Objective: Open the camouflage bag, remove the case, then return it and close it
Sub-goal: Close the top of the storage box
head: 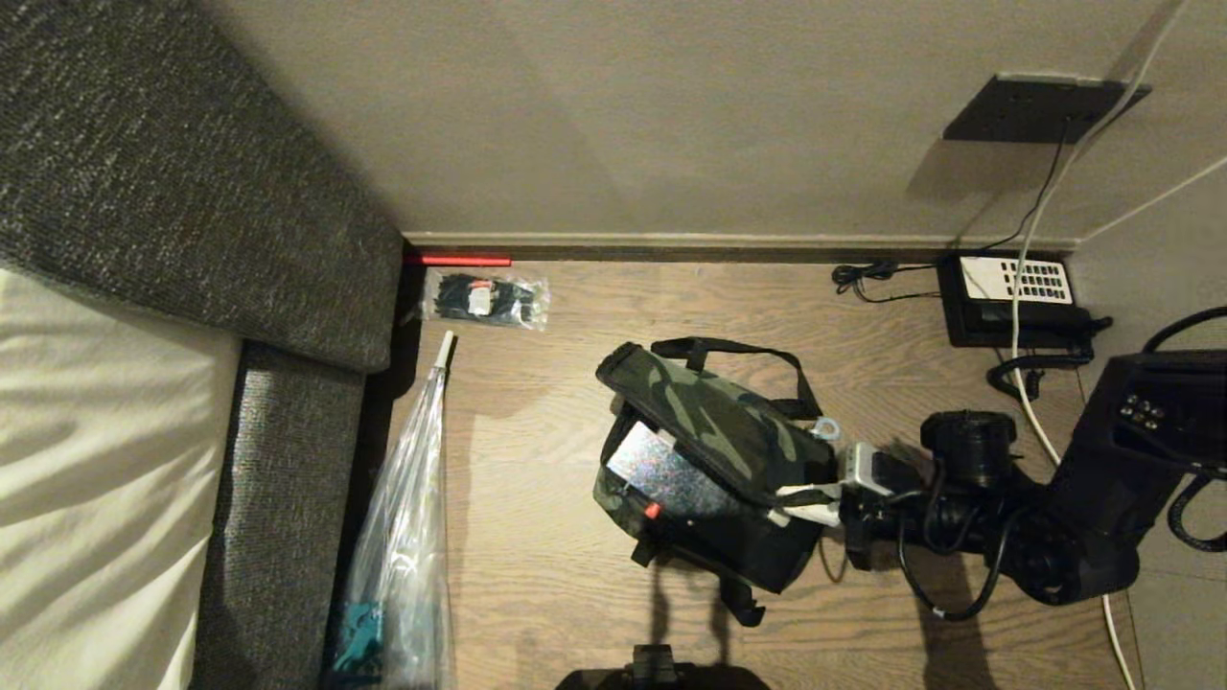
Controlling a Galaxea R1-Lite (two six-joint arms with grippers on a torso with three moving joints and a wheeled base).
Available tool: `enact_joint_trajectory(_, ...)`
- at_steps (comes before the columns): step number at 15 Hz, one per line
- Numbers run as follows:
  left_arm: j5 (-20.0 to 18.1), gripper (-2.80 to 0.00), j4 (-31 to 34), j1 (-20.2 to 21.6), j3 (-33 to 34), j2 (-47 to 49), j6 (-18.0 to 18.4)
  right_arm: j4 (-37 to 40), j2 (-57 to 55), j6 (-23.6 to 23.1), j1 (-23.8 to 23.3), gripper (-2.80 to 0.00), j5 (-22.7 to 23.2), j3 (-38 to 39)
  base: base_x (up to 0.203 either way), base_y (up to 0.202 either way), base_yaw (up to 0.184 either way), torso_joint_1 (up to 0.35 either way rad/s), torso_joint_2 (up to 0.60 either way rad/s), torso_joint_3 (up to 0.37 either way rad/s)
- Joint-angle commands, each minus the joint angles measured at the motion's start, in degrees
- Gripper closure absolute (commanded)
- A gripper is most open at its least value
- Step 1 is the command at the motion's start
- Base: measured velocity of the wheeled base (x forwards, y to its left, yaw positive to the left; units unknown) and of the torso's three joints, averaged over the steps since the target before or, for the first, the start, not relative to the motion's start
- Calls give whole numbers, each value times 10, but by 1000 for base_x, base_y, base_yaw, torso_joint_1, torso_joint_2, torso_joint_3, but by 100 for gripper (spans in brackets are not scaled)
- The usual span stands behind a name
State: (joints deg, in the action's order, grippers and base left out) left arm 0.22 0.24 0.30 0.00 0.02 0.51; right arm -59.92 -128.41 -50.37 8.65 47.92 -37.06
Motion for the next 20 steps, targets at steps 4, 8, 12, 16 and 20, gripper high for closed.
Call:
enact_joint_trajectory(4, 0, 0, 0, 0, 2, -1, 0, 9, -50, -19, 22, -280, 3, 5, 0, 0, 0, 0, 0, 0)
enact_joint_trajectory(8, 0, 0, 0, 0, 2, -1, 0, 21, -61, -7, 31, -280, 4, -5, 0, 0, 0, 0, 0, 0)
enact_joint_trajectory(12, 0, 0, 0, 0, 1, -1, 0, 23, -88, 16, 46, -280, 3, -16, 0, 0, 0, 0, 0, 0)
enact_joint_trajectory(16, 0, 0, 0, 0, 1, -1, 0, 18, -106, 158, 50, -280, -62, -48, 0, 0, 0, 0, 0, 0)
enact_joint_trajectory(20, 0, 0, 0, 0, 1, -1, 0, 21, -96, 180, 52, -280, -89, -41, 0, 0, 0, 0, 0, 0)
